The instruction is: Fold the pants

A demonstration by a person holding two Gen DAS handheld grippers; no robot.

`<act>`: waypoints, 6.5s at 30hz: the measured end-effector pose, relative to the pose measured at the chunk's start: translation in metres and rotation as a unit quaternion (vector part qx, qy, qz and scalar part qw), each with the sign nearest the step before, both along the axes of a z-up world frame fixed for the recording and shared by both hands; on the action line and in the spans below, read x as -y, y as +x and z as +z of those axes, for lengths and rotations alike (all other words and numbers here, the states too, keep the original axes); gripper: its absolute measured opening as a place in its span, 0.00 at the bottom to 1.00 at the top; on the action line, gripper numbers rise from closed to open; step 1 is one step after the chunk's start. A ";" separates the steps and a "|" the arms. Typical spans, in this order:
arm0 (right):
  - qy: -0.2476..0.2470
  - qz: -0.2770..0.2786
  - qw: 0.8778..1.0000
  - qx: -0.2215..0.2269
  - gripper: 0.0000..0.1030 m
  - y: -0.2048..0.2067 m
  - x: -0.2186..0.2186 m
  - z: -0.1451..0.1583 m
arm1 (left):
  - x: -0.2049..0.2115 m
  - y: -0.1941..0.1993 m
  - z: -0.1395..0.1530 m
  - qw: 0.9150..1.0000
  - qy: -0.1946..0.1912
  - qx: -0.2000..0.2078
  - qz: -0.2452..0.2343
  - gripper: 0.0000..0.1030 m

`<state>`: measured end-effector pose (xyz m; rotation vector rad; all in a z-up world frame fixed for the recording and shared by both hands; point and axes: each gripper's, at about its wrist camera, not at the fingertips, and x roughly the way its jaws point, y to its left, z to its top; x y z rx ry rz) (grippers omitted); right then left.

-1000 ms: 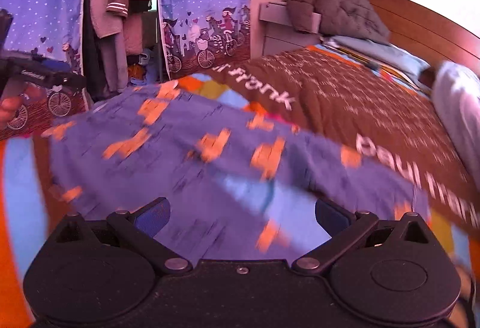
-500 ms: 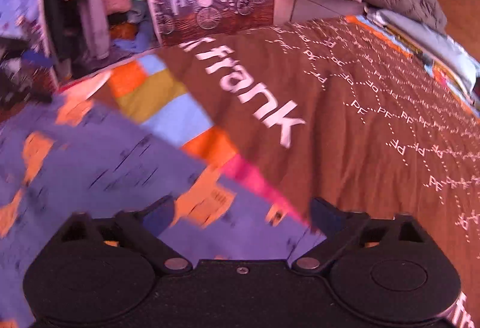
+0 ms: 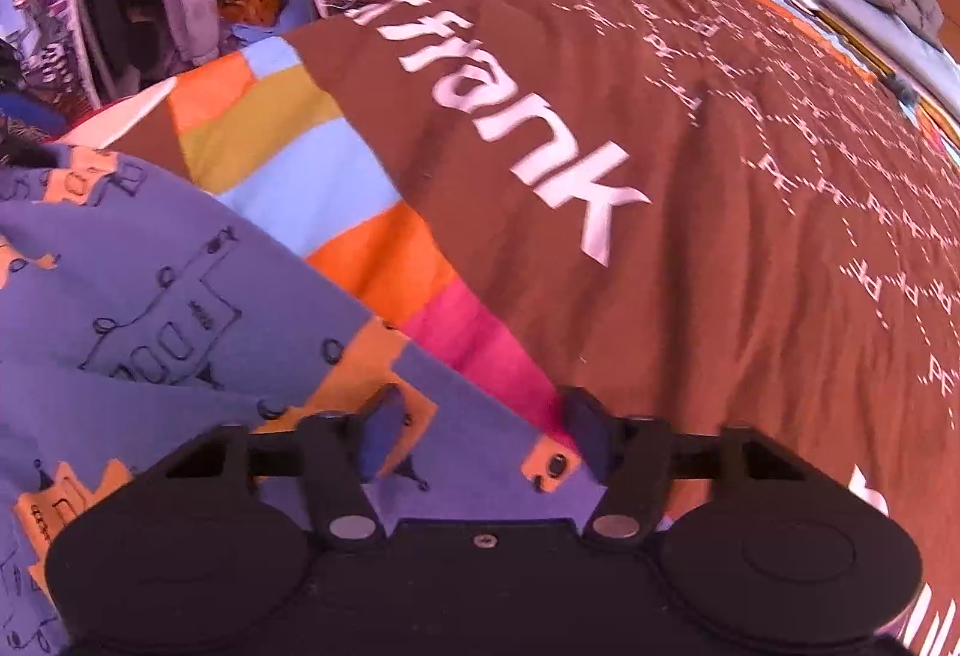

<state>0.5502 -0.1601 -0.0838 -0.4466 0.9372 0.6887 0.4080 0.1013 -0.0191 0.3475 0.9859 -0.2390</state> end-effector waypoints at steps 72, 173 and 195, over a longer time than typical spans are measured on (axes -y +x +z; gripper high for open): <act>0.226 -0.273 0.934 0.034 0.62 -0.442 0.057 0.050 | 0.006 -0.264 0.004 0.949 -0.217 0.025 0.229 0.47; 0.101 -0.504 0.849 0.123 0.02 -0.325 0.284 0.088 | 0.280 -0.216 -0.037 0.960 -0.242 0.094 -0.106 0.02; 0.365 -0.510 0.779 0.021 0.72 -0.422 0.386 -0.009 | 0.389 -0.206 -0.003 0.982 -0.072 0.141 -0.100 0.78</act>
